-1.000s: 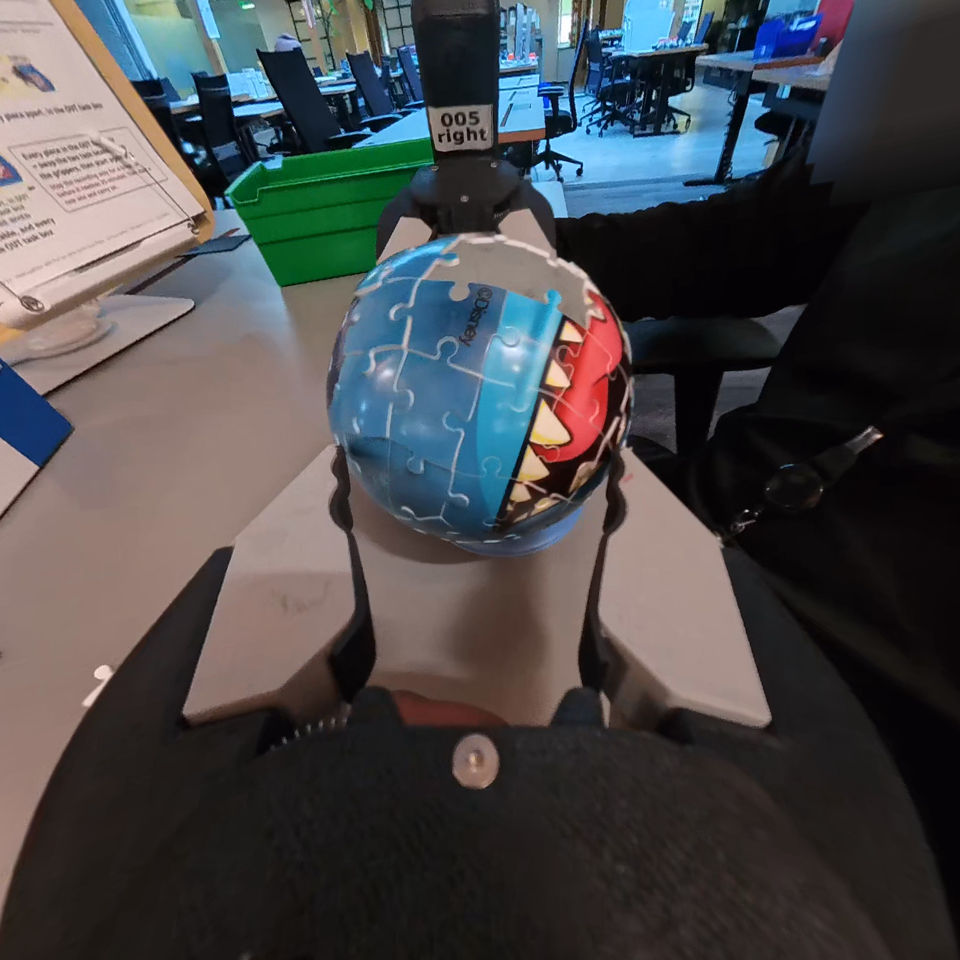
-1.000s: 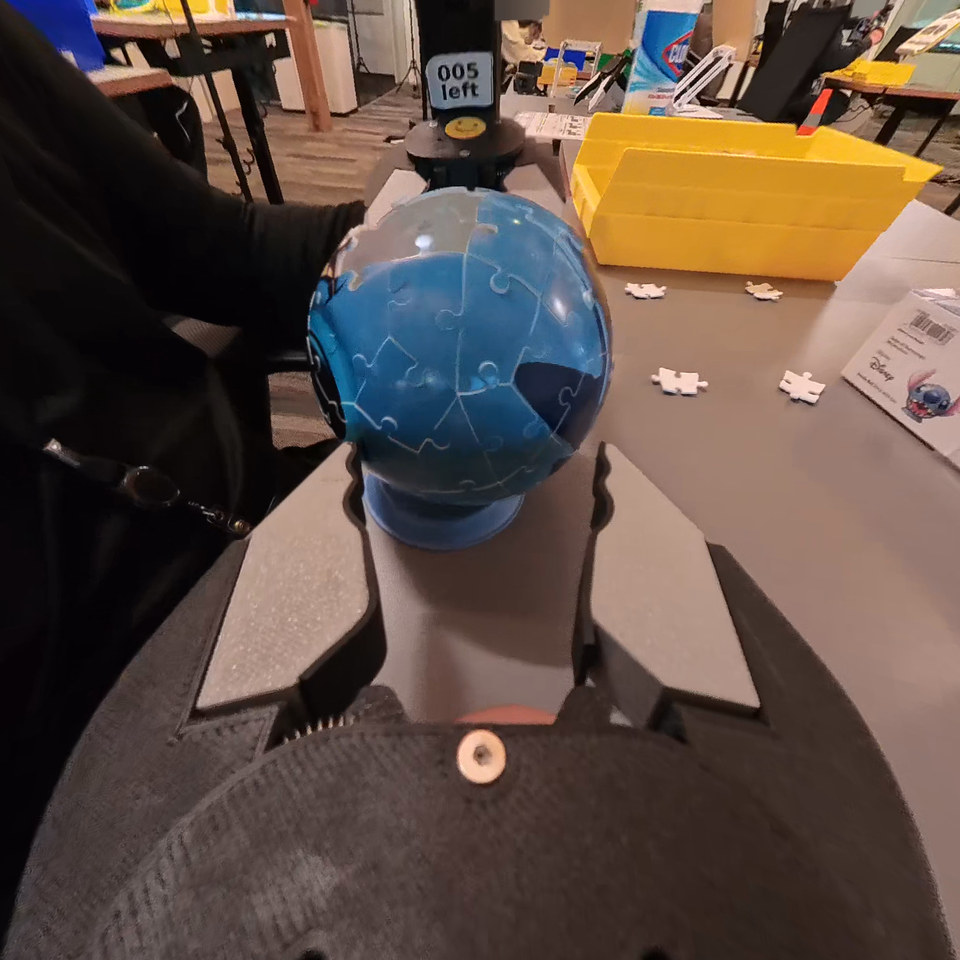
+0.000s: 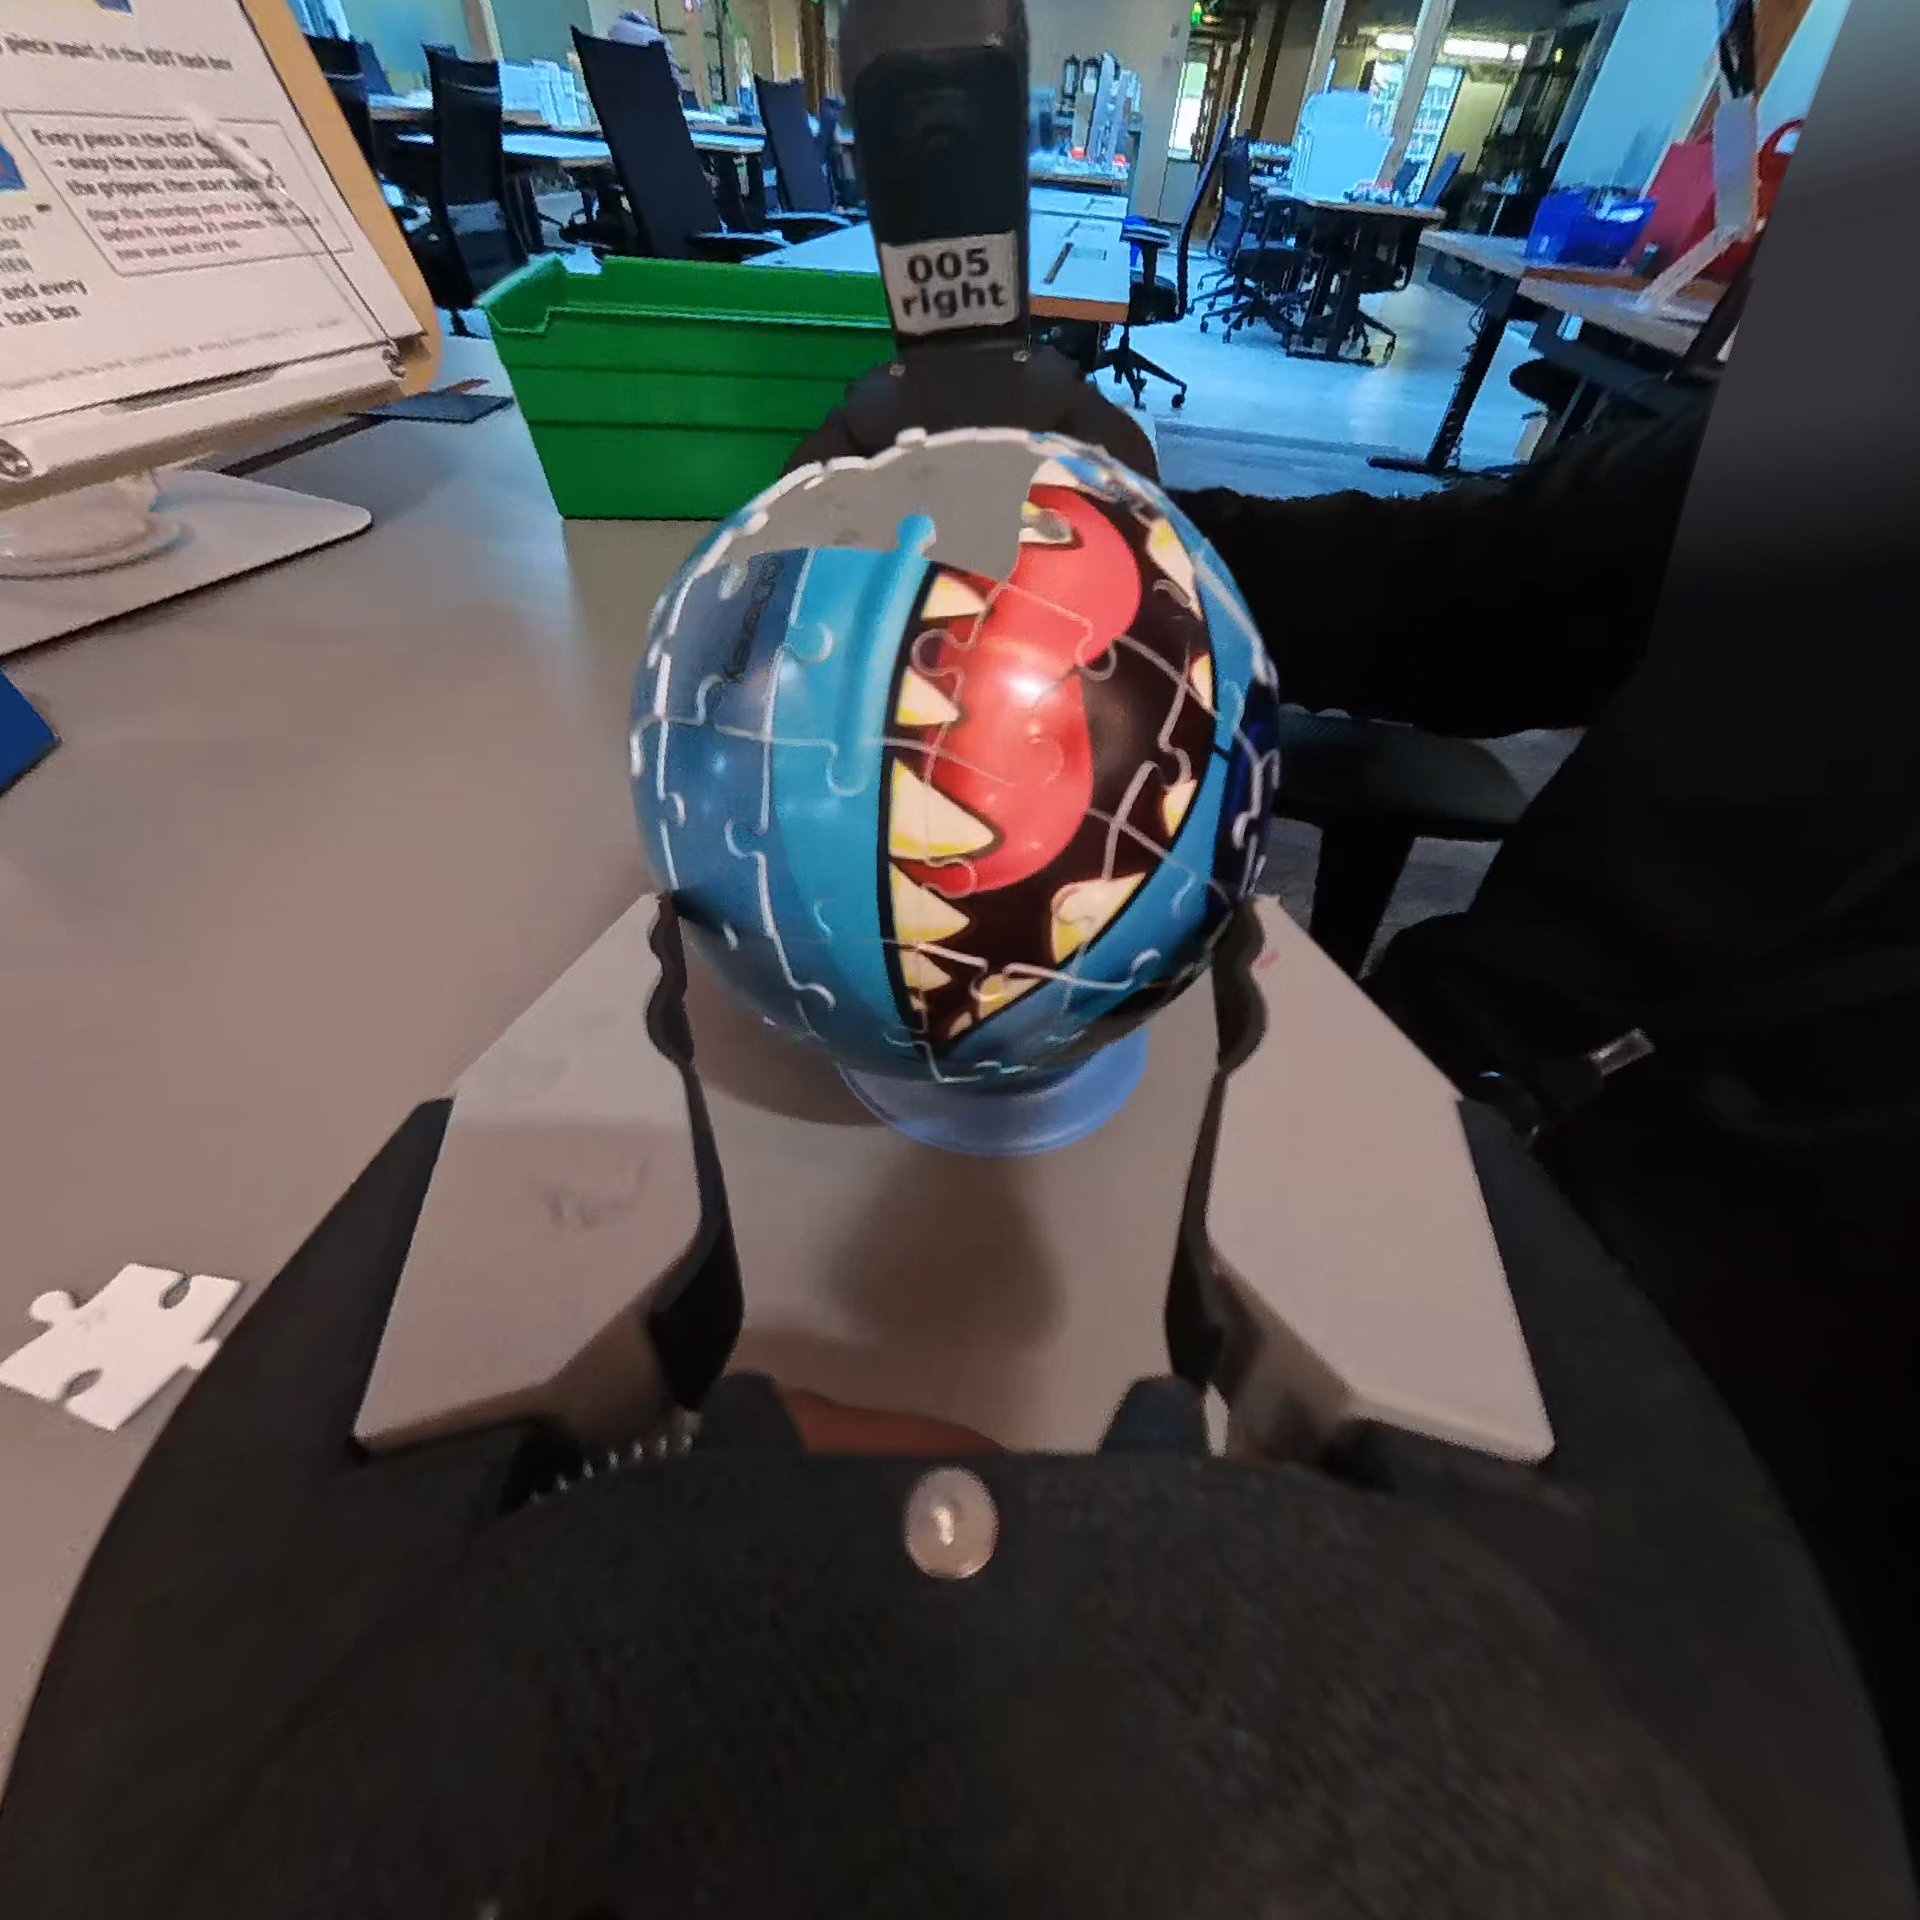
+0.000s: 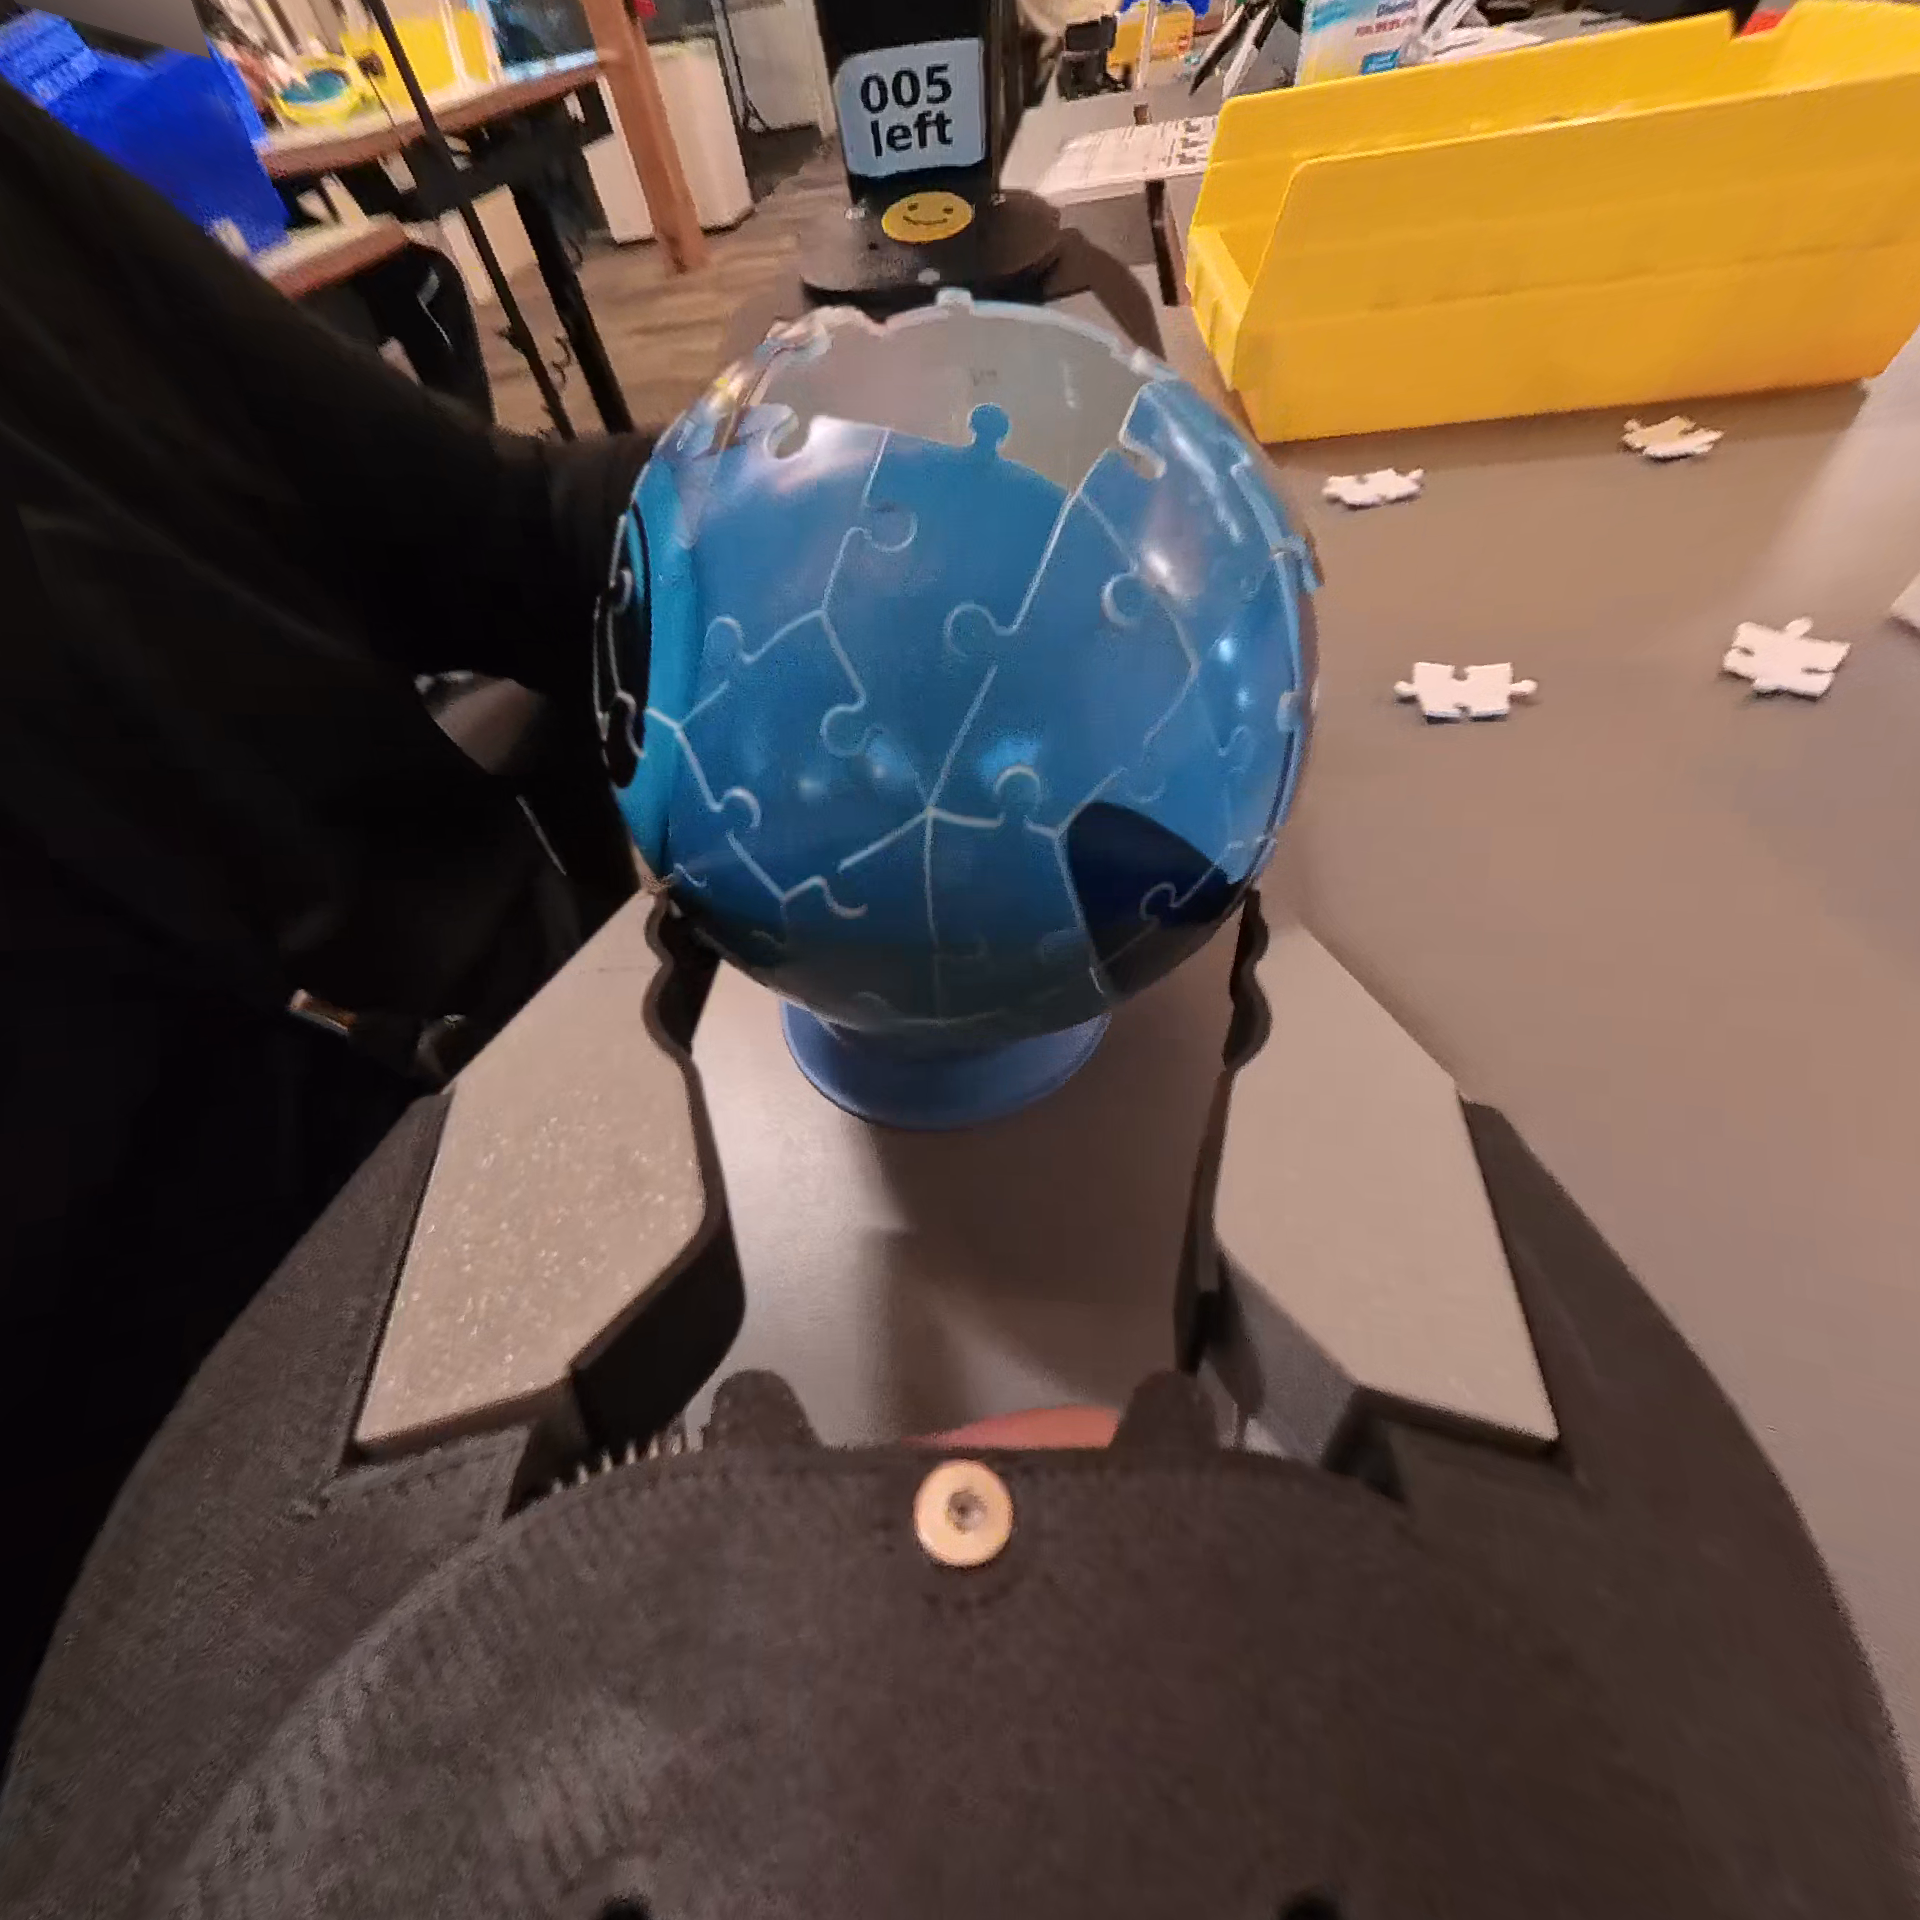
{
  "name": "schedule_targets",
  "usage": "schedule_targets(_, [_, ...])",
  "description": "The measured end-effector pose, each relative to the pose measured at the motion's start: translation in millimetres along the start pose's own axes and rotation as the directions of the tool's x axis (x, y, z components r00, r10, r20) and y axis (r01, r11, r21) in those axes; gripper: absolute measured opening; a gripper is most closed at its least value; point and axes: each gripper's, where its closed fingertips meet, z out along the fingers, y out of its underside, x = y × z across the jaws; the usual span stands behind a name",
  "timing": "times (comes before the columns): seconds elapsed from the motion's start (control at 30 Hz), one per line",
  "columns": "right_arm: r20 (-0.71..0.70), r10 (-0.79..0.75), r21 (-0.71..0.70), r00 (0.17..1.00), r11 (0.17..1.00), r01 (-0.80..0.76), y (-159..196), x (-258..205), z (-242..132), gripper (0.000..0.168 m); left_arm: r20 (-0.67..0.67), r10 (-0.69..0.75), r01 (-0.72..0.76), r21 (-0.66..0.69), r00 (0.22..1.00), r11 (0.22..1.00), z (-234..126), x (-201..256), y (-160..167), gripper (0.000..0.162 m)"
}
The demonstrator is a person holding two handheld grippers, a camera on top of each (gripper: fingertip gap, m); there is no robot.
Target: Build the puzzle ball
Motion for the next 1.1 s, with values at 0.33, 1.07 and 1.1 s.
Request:
schedule_targets(0.33, [0.058,0.121,0.022,0.991,0.992,-0.122,-2.6,1.4,-2.6,0.103,0.003,-0.101,0.101,0.024,0.995,0.995,-0.4,-3.0,-6.5,0.101])
schedule_targets(1.07, [0.077,0.156,0.016,0.985,0.987,-0.158,-1.9,3.3,-2.3,0.103,0.001,-0.119,0.119,0.022,0.993,0.993,-0.2,-4.9,-6.1,0.101])
schedule_targets(1.1, [0.077,0.155,0.016,0.985,0.987,-0.157,-1.8,3.3,-2.2,0.103,0.002,-0.118,0.118,0.023,0.993,0.993,-0.3,-4.9,-6.3,0.101])
